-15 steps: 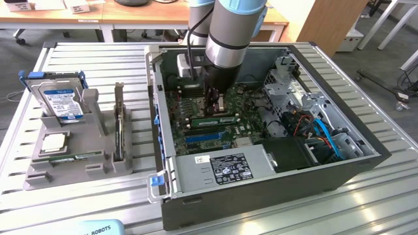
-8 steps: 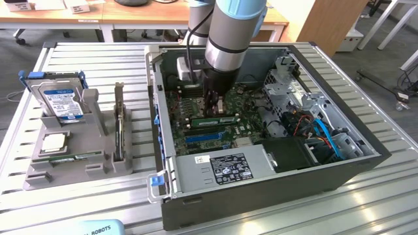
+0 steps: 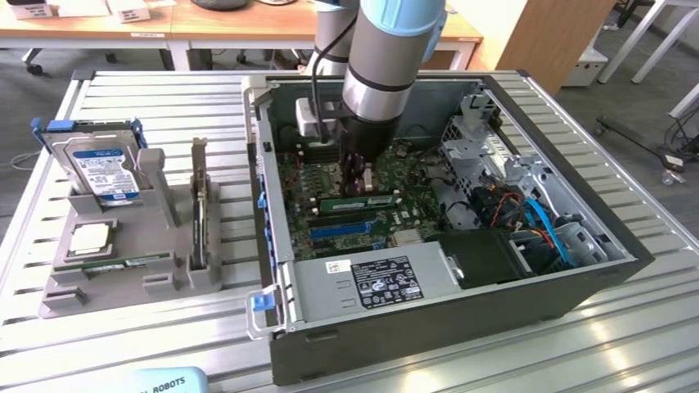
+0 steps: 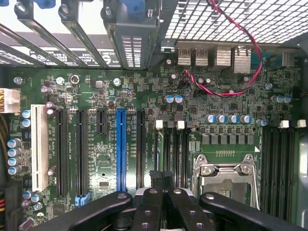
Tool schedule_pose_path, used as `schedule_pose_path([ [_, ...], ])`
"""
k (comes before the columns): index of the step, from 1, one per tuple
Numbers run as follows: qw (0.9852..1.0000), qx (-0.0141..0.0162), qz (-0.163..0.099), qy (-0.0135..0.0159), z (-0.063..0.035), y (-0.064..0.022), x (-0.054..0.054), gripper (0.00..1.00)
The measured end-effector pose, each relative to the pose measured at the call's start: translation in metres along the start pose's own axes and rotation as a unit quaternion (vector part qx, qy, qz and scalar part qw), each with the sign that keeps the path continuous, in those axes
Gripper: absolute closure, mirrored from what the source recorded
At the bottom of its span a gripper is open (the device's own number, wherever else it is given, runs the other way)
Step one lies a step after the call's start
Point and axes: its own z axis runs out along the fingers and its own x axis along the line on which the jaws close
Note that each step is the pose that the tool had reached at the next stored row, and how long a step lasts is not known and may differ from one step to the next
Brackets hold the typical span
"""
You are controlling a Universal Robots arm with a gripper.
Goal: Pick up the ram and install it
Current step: 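Press down the ram until it locks into place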
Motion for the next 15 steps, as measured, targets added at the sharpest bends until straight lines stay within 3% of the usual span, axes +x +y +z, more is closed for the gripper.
schedule_pose_path([
  [15,1.0,0.0001,0.0,0.0,0.0043,0.0024,-0.0032,0.9],
])
